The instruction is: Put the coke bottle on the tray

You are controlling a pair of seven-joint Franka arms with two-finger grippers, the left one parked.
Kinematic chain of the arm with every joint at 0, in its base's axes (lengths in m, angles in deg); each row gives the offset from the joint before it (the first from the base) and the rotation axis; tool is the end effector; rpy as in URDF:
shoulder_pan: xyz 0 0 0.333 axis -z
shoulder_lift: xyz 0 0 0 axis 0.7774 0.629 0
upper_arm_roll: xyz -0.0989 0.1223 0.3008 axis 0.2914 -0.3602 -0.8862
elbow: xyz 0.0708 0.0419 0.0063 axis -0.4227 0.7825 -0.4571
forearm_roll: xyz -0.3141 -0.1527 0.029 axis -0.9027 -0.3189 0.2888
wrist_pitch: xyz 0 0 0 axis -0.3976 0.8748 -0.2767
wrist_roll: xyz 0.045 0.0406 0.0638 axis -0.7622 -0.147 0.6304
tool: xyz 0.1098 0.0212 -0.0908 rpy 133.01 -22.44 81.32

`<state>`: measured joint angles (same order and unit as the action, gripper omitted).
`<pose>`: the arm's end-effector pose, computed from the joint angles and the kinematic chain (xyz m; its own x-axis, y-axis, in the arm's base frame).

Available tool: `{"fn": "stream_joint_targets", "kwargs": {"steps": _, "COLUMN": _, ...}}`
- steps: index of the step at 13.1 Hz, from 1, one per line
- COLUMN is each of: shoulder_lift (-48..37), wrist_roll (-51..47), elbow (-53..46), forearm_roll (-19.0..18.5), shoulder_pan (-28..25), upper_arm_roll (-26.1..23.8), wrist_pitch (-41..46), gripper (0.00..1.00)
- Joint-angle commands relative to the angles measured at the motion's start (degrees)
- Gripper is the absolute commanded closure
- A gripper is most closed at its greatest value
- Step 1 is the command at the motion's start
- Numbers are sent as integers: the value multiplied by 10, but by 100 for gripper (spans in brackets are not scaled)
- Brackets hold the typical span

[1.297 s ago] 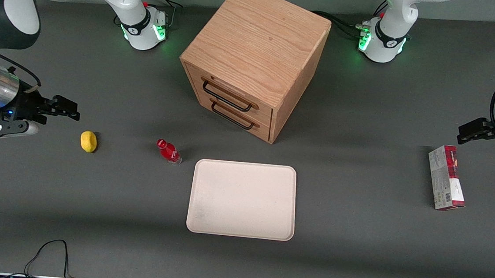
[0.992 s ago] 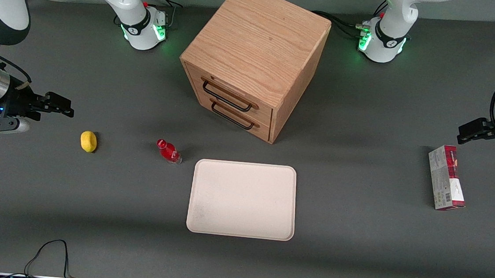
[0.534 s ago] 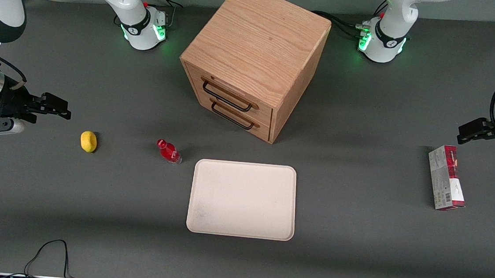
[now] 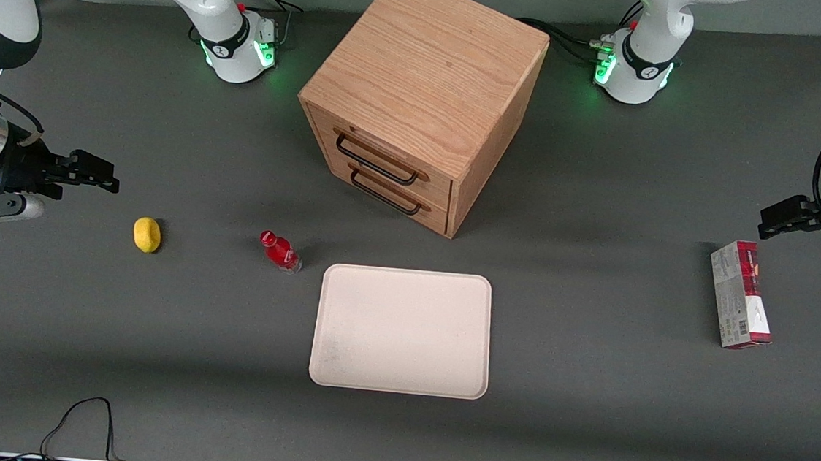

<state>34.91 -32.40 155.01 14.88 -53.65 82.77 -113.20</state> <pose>0.5437 0.0134 0.5518 0.9854 0.1339 -0.1053 0.1277 -0.9898 -0.0638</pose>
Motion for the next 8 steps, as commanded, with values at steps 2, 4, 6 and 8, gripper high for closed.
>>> {"fn": "stream_joint_targets", "kwargs": {"steps": 2, "shoulder_lift": 3, "wrist_roll": 1, "elbow": -16, "forearm_roll": -4, "shoulder_pan": 2, "upper_arm_roll": -3, "wrist_pitch": 22, "gripper": 0}}
{"fn": "stream_joint_targets", "kwargs": {"steps": 4, "shoulder_lift": 3, "wrist_roll": 1, "elbow": -17, "forearm_roll": -4, "shoulder_pan": 2, "upper_arm_roll": -3, "wrist_pitch": 24, "gripper": 0}}
{"fn": "stream_joint_targets", "kwargs": {"steps": 6, "shoulder_lift": 8, "wrist_roll": 0, "elbow": -20, "forearm_roll": -3, "shoulder_pan": 2, "upper_arm_roll": -3, "wrist_pitch": 24, "gripper": 0}}
{"fn": "stream_joint_targets", "kwargs": {"steps": 8, "shoulder_lift": 45, "wrist_roll": -42, "elbow": -84, "forearm_roll": -2, "shoulder_pan": -31, "upper_arm_roll": -5, "wrist_pitch": 28, "gripper": 0}}
